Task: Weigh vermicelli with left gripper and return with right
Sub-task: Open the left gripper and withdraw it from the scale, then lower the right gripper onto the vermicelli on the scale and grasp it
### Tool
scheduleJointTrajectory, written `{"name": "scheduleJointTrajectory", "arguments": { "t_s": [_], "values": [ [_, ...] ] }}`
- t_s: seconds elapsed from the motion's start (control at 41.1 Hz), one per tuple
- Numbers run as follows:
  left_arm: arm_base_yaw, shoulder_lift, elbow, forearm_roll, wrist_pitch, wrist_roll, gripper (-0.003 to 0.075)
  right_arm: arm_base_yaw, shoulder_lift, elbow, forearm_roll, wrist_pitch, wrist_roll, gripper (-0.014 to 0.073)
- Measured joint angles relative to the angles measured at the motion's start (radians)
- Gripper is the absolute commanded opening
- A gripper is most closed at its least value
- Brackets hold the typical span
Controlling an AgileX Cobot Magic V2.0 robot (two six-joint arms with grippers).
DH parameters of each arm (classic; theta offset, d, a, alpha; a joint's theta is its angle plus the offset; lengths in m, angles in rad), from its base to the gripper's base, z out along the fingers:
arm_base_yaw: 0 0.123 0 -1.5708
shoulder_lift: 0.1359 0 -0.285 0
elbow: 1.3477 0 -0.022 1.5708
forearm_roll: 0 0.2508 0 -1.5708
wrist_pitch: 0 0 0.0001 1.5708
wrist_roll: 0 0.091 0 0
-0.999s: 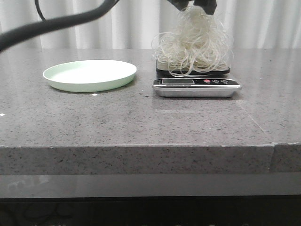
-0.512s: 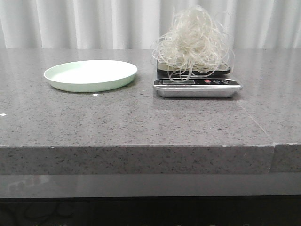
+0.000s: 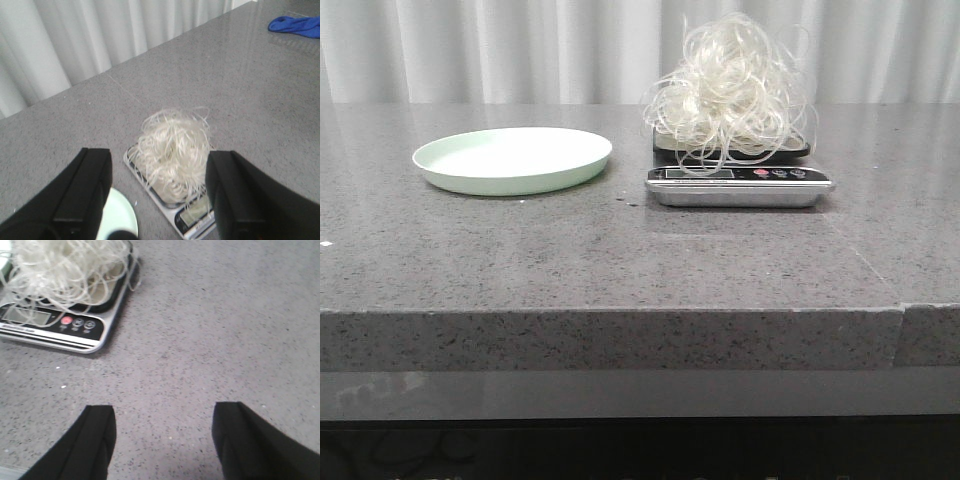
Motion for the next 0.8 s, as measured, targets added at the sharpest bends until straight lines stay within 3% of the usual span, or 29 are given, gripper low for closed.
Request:
{"name": "scheduleJointTrajectory", "arguments": {
  "t_s": [0.463,0.804],
  "values": [
    [0.000,-0.469,0.492,-0.035,-0.118,0.000,0.0470,0.158,0.215,-0.186,0.000,0.053,-0.011,0.0524],
    [0.000,-0.667,0.679,-0.035,-0.120,0.000,0.0470,0.214,0.479,-0.431,0.000,0.055,-0.011,0.0524]
  ]
}}
